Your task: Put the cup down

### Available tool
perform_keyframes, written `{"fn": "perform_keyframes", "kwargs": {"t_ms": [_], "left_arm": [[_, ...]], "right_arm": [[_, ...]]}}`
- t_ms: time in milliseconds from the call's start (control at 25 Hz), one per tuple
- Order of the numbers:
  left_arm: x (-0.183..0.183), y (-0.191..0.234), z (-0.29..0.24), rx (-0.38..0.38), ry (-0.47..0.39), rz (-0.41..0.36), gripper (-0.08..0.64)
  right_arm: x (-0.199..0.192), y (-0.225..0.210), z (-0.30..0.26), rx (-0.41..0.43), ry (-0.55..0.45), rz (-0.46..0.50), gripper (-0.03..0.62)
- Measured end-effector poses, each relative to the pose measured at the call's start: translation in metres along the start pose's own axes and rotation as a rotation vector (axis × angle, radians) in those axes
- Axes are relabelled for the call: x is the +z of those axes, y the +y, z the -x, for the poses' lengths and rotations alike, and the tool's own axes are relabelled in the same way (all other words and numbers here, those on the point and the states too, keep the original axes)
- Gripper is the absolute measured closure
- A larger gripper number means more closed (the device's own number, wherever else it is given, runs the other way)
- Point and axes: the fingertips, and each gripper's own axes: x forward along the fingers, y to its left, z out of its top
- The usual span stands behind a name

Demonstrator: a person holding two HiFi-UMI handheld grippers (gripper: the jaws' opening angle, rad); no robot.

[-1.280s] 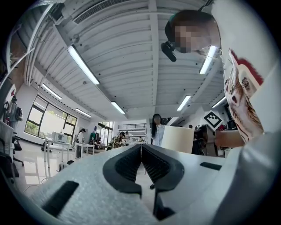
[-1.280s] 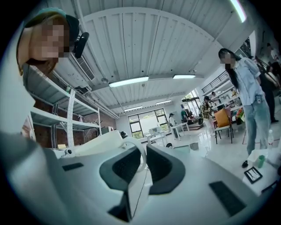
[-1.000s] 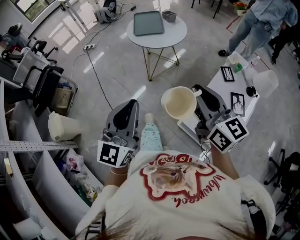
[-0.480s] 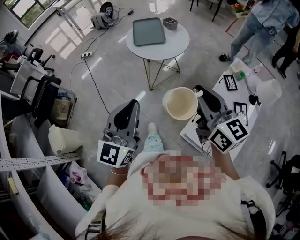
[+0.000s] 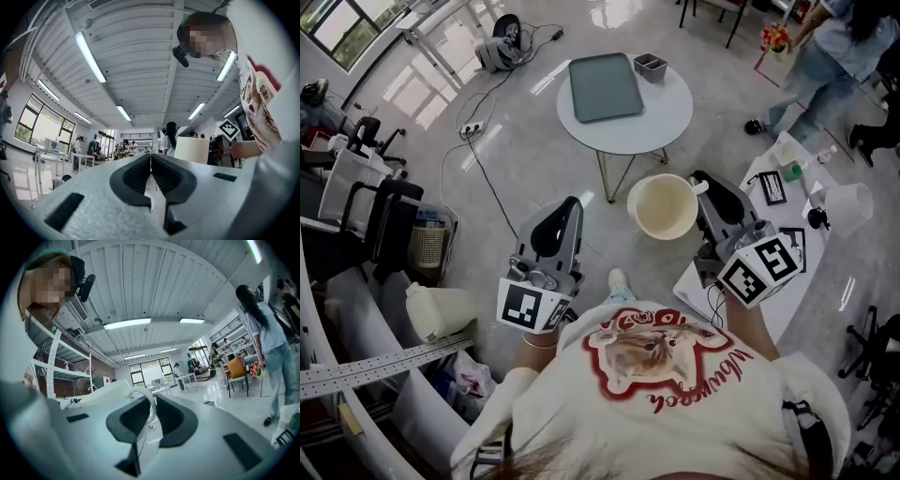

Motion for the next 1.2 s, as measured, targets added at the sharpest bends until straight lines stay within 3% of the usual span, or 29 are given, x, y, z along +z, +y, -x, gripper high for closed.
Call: {"fn": "perform_keyframes", "kwargs": {"t_ms": [280, 600, 1200], "left_arm": [[-0.009, 0.051, -0.03, -0.038, 0.0, 0.001, 0.545], [-0.026, 0.071, -0.045, -0.063, 0.016, 0.025, 0.545], [-0.036, 0.13, -0.1, -0.028, 0.002, 0.008, 0.545]], "right_arm": [[0.0, -0.011, -0.056, -0.025, -0.015, -0.013, 0.545], [-0.006, -0.021, -0.079, -0.05, 0.001, -0.014, 0.545], [0.013, -0.055, -0.159, -0.002, -0.008, -0.005, 0.546]]}}
